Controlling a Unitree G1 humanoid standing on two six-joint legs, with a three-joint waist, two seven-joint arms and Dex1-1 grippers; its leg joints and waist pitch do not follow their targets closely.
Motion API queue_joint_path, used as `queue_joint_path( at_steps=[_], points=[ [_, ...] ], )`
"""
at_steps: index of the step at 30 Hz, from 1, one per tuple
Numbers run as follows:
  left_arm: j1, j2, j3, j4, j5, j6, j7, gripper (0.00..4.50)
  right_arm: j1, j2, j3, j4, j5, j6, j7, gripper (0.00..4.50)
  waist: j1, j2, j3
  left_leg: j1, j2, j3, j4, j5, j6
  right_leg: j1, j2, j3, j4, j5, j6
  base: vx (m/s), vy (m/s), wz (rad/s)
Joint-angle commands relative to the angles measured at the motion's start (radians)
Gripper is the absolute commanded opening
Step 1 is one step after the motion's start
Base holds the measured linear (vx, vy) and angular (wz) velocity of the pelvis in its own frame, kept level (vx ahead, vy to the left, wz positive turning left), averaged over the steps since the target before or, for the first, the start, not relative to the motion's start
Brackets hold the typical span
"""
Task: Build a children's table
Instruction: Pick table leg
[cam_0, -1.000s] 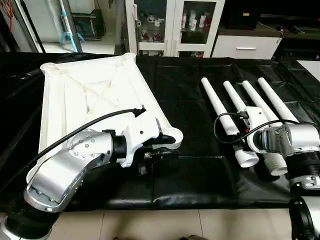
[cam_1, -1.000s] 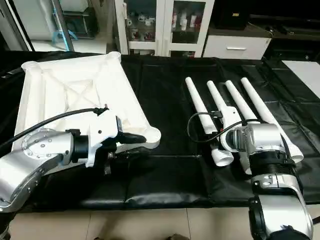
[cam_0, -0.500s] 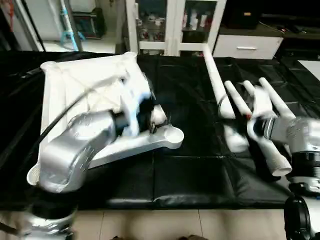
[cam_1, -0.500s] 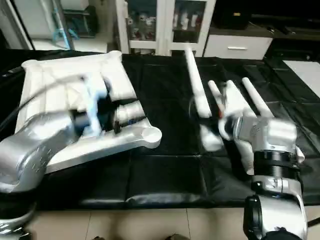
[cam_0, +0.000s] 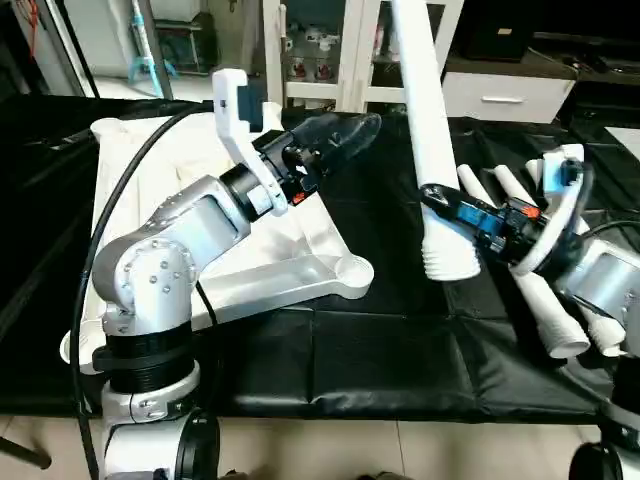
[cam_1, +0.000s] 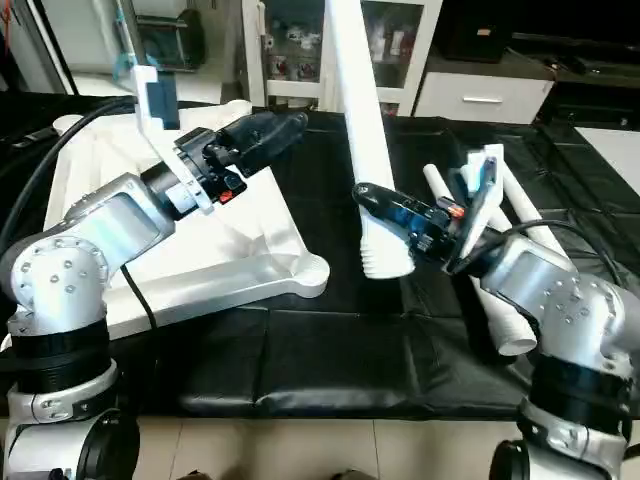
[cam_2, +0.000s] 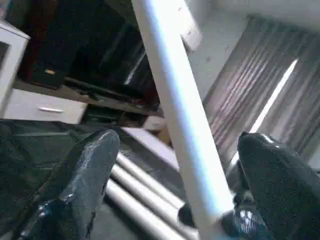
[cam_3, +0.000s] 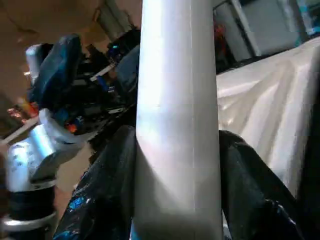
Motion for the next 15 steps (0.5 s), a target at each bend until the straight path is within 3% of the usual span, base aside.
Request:
queue_joint_path(
  at_steps=[1, 2, 3, 4, 5, 6, 8, 10, 15],
  points=[
    [-0.012, -0.005, -0.001, -0.013, -0.022, 0.019, 0.016, 4.50, -0.005, -0.012, -0.017, -0.036, 0.034, 0.009, 0.011, 1.86, 0.005, -0.021, -0.077, -0.009, 0.030, -0.004, -0.068, -0.041, 0.061, 0.062, -0.041, 0.035, -0.081, -0.343, -0.145, 0.000, 0.000, 0.00],
    [-0.012, -0.007, -0.006, -0.018, -0.021, 0.023, 0.022, 4.50, -0.001, -0.017, -0.011, -0.036, 0.033, 0.007, 0.013, 1.86, 0.003, -0.038, -0.076, -0.010, 0.031, -0.002, -0.068, -0.043, 0.062, 0.062, -0.041, 0.035, -0.082, -0.357, -0.133, 0.000, 0.000, 0.00],
    [-0.012, -0.007, -0.006, -0.018, -0.021, 0.023, 0.022, 4.50, -0.001, -0.017, -0.011, -0.036, 0.033, 0.007, 0.013, 1.86, 0.005, -0.029, -0.075, -0.010, 0.030, -0.004, -0.068, -0.038, 0.057, 0.060, -0.043, 0.036, -0.083, -0.370, -0.124, 0.000, 0.000, 0.00],
    [-0.014, -0.008, -0.005, -0.020, -0.026, 0.027, 0.026, 4.50, 0.000, -0.019, -0.009, -0.036, 0.036, 0.005, 0.012, 1.86, 0.005, -0.027, -0.075, -0.009, 0.031, -0.004, -0.069, -0.038, 0.055, 0.058, -0.043, 0.036, -0.085, -0.373, -0.121, 0.000, 0.000, 0.00],
    [-0.016, -0.013, -0.007, -0.028, -0.040, 0.040, 0.046, 4.50, 0.003, -0.025, 0.003, -0.036, 0.042, 0.000, 0.011, 1.86, 0.002, -0.036, -0.076, -0.009, 0.032, -0.004, -0.069, -0.039, 0.051, 0.059, -0.041, 0.035, -0.085, -0.370, -0.114, 0.000, 0.000, 0.00],
    [-0.016, -0.016, -0.007, -0.032, -0.049, 0.046, 0.058, 4.50, 0.004, -0.028, 0.009, -0.037, 0.049, -0.003, 0.008, 1.86, 0.004, -0.033, -0.076, -0.009, 0.032, -0.006, -0.070, -0.038, 0.045, 0.060, -0.042, 0.035, -0.082, -0.361, -0.114, 0.000, 0.000, 0.00],
    [-0.019, -0.019, -0.009, -0.032, -0.054, 0.045, 0.074, 4.50, 0.007, -0.038, 0.051, -0.059, 0.035, -0.017, 0.008, 1.86, 0.004, -0.036, -0.077, -0.008, 0.034, -0.006, -0.070, -0.037, 0.041, 0.059, -0.042, 0.035, -0.082, -0.343, -0.118, 0.000, 0.000, 0.00],
    [-0.029, -0.031, -0.001, -0.026, -0.077, 0.039, 0.072, 4.50, 0.020, -0.048, 0.088, -0.091, 0.035, -0.016, 0.027, 1.86, 0.005, -0.045, -0.076, -0.009, 0.034, -0.006, -0.071, -0.035, 0.043, 0.060, -0.043, 0.036, -0.082, -0.338, -0.113, 0.000, 0.000, 0.00],
    [-0.045, -0.039, 0.007, -0.004, -0.108, 0.053, 0.053, 4.50, 0.032, -0.051, 0.115, -0.117, 0.039, -0.016, 0.044, 1.86, 0.006, -0.047, -0.075, -0.009, 0.037, -0.008, -0.072, -0.040, 0.033, 0.059, -0.044, 0.037, -0.082, -0.325, -0.118, 0.000, 0.000, 0.00]
  ],
)
